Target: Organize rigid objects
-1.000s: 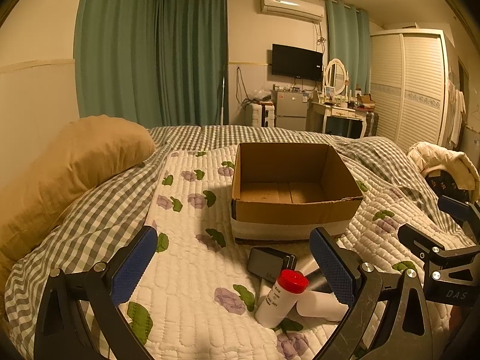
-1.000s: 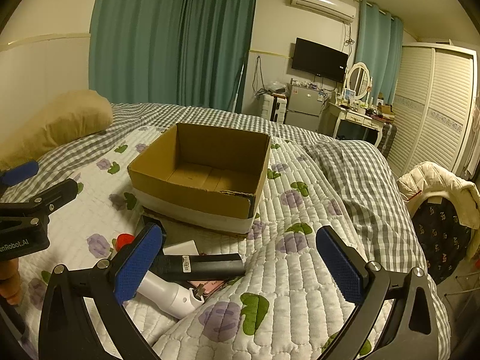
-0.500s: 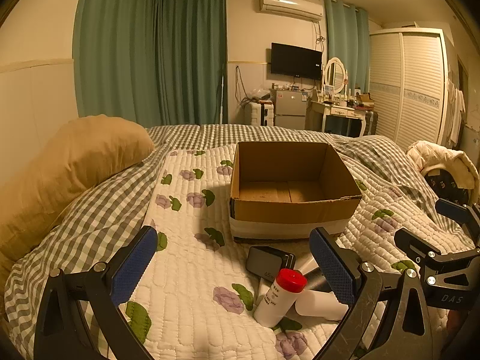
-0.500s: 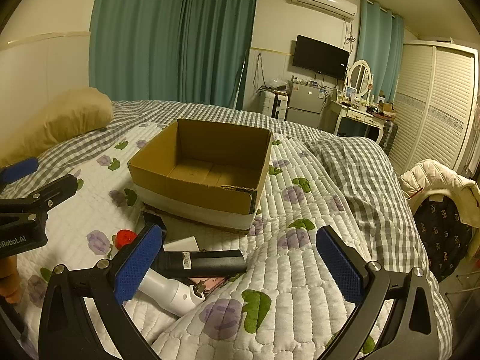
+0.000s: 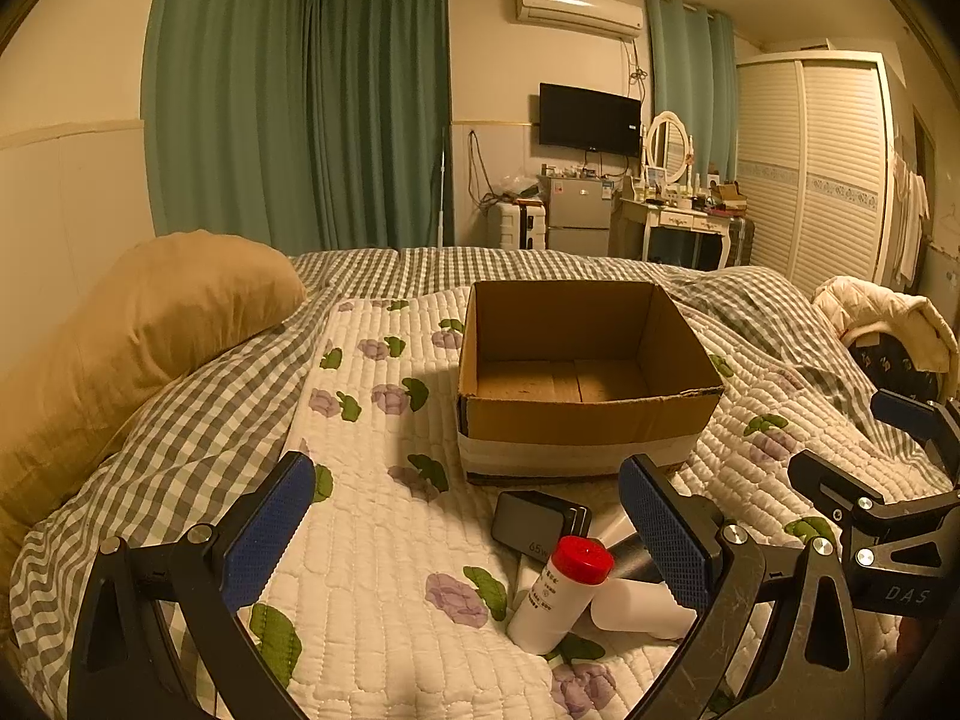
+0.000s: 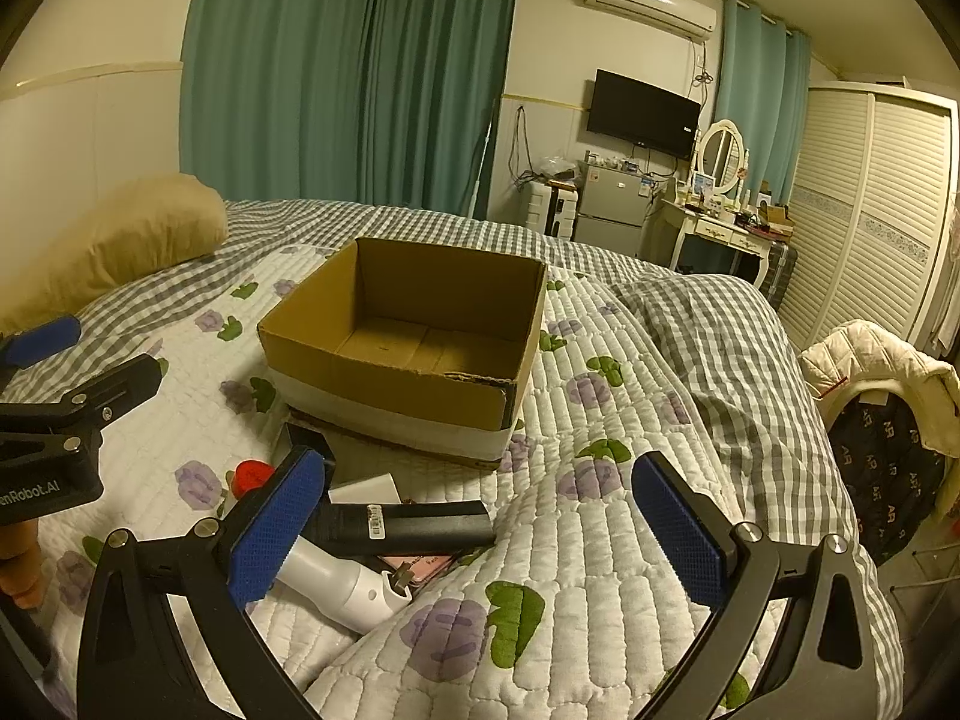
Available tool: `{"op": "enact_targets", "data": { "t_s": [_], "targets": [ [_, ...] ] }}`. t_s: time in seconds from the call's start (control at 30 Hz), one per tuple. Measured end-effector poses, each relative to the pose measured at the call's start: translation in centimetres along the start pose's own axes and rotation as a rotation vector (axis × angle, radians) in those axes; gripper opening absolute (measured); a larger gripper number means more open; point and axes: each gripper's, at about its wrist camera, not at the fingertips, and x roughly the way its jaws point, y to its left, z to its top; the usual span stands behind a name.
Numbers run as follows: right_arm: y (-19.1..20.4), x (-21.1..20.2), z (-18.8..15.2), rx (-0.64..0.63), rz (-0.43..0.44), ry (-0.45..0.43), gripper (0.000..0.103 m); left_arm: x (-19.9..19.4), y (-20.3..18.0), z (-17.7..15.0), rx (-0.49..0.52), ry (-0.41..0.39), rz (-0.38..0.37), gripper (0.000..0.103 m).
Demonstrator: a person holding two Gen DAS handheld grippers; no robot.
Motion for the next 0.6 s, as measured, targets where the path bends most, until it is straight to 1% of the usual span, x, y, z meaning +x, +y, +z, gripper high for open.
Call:
{"op": "enact_targets", "data": {
  "t_s": [0.3, 0.6],
  "targets": [
    [0.07, 0.02, 0.07, 0.0, -0.001, 0.0, 0.103, -0.01, -0.06, 0.07, 0.001, -0.006, 0.001, 0.103],
    [0.34, -0.13, 0.21, -0.02, -0.001, 0.001, 0.103, -0.28, -0.38, 0.1, 0.025, -0.022, 0.0, 0.103]
  ]
}}
